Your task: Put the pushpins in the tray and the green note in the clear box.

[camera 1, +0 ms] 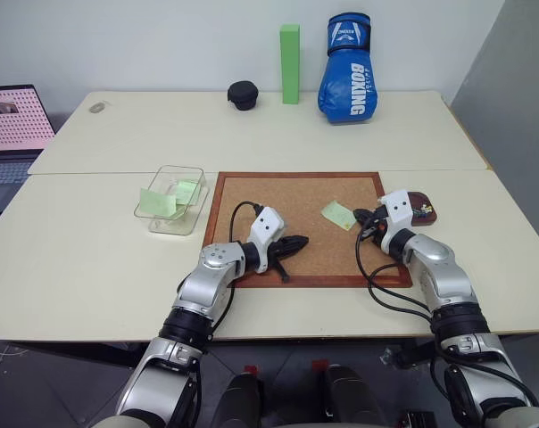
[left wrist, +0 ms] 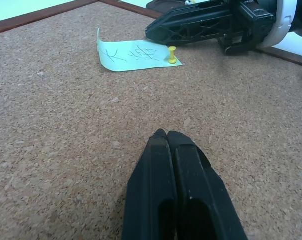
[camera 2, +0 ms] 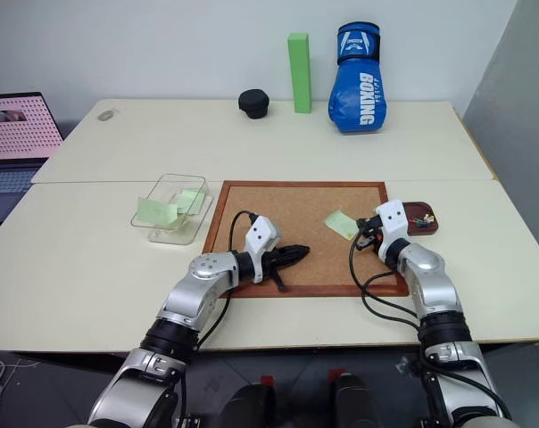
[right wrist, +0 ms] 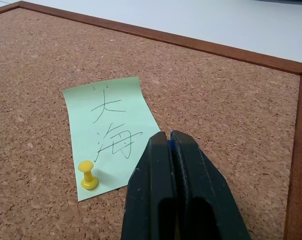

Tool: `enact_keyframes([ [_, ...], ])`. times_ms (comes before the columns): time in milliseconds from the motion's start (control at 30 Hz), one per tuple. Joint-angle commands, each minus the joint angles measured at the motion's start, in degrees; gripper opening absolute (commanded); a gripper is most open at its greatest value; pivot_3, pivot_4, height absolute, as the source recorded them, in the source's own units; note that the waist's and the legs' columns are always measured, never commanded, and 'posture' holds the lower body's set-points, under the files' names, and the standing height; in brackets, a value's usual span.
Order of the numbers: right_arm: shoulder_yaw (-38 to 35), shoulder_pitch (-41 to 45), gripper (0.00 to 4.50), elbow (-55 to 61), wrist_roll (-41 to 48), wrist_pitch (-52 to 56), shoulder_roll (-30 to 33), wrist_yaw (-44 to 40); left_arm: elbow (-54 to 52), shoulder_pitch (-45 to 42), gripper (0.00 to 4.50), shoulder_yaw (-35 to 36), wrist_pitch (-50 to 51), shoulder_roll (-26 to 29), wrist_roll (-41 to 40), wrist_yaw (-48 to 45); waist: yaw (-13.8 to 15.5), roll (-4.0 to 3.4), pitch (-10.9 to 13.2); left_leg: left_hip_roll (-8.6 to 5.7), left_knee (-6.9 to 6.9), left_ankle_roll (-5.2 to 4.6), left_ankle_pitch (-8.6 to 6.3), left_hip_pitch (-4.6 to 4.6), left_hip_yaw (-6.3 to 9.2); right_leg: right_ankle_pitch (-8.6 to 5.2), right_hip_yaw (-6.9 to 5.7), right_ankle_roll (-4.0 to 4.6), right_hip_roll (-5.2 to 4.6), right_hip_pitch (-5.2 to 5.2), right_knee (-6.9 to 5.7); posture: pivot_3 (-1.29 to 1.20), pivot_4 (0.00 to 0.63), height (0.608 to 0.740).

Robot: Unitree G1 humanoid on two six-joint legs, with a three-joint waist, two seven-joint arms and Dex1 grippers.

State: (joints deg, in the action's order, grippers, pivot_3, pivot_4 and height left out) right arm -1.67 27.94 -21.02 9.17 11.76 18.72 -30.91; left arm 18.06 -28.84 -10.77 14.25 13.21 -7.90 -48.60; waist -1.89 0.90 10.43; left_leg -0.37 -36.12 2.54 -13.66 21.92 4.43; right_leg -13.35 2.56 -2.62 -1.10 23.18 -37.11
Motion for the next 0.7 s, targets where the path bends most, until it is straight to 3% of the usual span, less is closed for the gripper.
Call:
enact_keyframes([
  [33, -2.4, -0.2, 0.03, 9.1, 5.0, 2.0, -0.9, -1.2, 0.4, 1.1, 0.00, -0.7, 0.9, 0.0, 0.0, -0.2, 0.0, 0.00, 0.0, 0.00, 0.01, 0.00, 0.00, 0.01, 0.00, 0.00, 0.00, 0.00, 0.00, 0.01, 0.00, 0.00, 0.150, 0.740],
  [167, -3.6, -0.7, 0.03, 14.9, 7.2, 5.2, -0.8, -0.6, 0.6, 1.0, 0.00, -0.7, 0.9, 0.2, 0.1, -0.5, 0.0, 0.00, 0.0, 0.00, 0.00, 0.00, 0.00, 0.01, 0.01, 0.00, 0.01, 0.00, 0.00, 0.02, -0.01, 0.00, 0.150, 0.740],
  [367, -3.4, -0.9, 0.03, 12.0, 5.2, 3.9, 1.0, 0.6, 1.2, 0.8, 0.00, -0.9, 0.6, -0.1, 0.2, -0.5, 0.0, 0.00, 0.0, -0.01, -0.02, 0.00, 0.00, 0.00, 0.02, 0.00, -0.02, -0.01, 0.00, -0.01, 0.01, 0.00, 0.150, 0.740],
  [567, -4.0, 0.8, 0.03, 1.9, -5.9, -3.1, 6.2, 13.1, 1.3, 0.8, 0.00, -0.7, 0.6, -0.1, 0.2, -0.5, 0.0, 0.00, 0.0, -0.02, -0.02, 0.00, 0.00, 0.01, 0.00, 0.00, 0.00, -0.01, -0.01, -0.01, 0.01, 0.00, 0.150, 0.740],
  [700, -2.7, 1.8, 0.03, -3.1, -9.2, -7.5, 8.9, 14.6, 1.4, 1.1, 0.00, -0.9, 0.3, -0.3, 0.4, -0.3, 0.0, 0.00, 0.0, -0.02, 0.00, 0.00, 0.00, -0.01, -0.04, 0.00, 0.02, 0.00, -0.01, 0.00, 0.02, 0.00, 0.150, 0.740],
])
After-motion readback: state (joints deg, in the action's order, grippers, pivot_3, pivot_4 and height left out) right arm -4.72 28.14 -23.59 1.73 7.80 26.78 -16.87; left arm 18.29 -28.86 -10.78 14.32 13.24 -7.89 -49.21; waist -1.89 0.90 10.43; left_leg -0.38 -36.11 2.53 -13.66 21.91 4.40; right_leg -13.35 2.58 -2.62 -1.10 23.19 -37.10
